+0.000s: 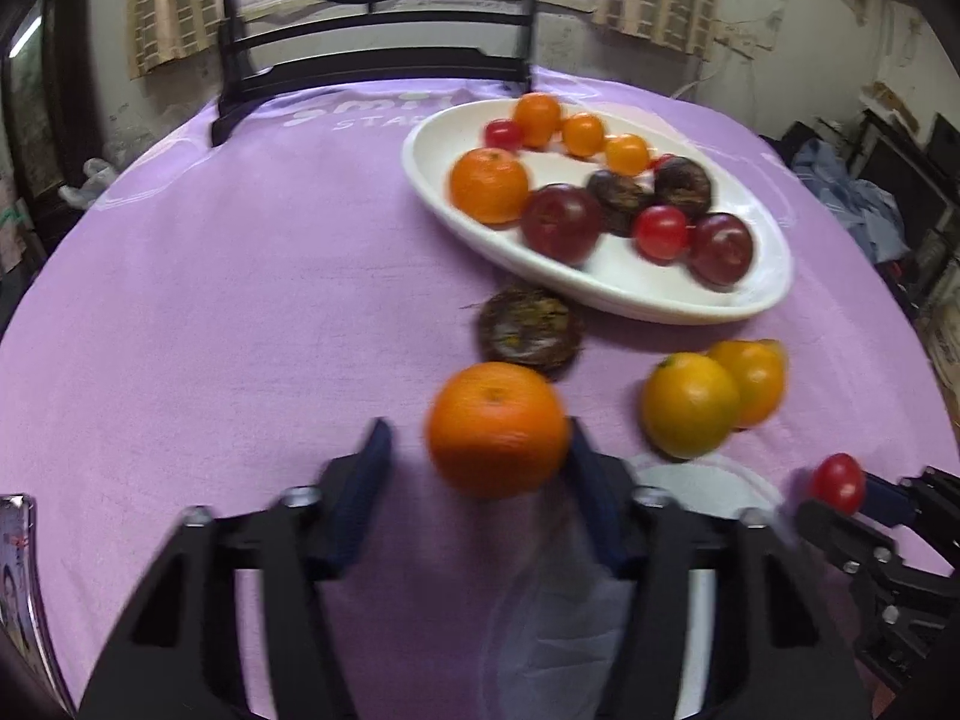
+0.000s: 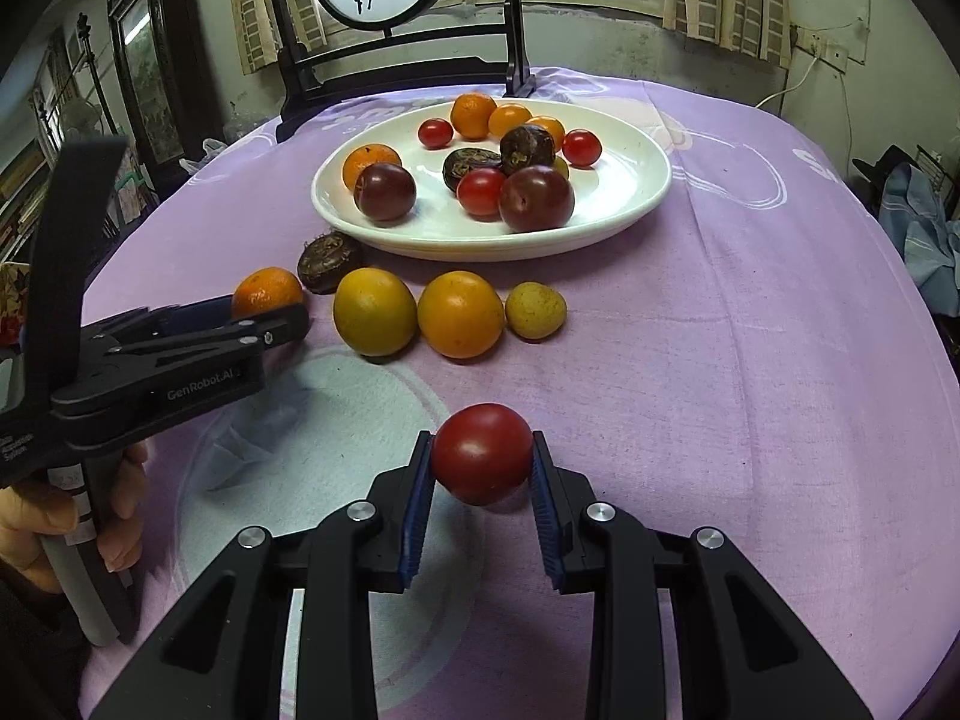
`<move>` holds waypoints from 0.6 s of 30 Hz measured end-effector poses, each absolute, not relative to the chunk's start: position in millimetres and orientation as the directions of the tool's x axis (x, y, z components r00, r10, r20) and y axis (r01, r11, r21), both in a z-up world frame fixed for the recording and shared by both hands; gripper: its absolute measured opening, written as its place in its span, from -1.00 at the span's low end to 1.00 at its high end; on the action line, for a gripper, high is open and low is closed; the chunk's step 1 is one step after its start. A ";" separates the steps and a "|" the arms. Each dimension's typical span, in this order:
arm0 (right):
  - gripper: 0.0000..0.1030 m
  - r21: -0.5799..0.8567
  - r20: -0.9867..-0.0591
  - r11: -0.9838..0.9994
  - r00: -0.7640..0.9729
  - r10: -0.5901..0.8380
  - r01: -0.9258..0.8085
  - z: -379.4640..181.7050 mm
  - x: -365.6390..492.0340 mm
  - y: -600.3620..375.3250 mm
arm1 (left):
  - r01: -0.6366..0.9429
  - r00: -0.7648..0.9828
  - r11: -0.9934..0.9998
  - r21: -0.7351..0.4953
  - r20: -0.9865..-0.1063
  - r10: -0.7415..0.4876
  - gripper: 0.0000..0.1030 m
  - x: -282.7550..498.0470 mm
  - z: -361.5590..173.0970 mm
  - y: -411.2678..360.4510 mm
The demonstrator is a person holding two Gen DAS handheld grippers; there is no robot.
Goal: Organize fruits
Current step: 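Carry a red tomato to the plate with right tool while left tool carries an orange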
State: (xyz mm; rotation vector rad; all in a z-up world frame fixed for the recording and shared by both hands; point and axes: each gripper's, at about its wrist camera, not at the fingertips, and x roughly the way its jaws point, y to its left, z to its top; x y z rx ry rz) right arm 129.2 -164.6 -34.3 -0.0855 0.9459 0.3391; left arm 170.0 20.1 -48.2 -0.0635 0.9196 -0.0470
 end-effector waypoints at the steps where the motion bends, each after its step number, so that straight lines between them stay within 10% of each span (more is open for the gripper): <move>1: -0.39 0.076 -0.807 0.944 0.536 0.247 -0.321 -34.5 129.2 -164.5 | 0.015 0.607 0.999 -0.045 -0.793 -0.045 -0.17 168.0 -47.2 15.4; 18: -0.39 0.087 -0.756 0.929 0.583 0.297 -0.360 -18.3 118.7 -162.2 | 0.055 0.632 0.993 -0.103 -0.767 -0.114 -0.17 141.4 -18.1 11.5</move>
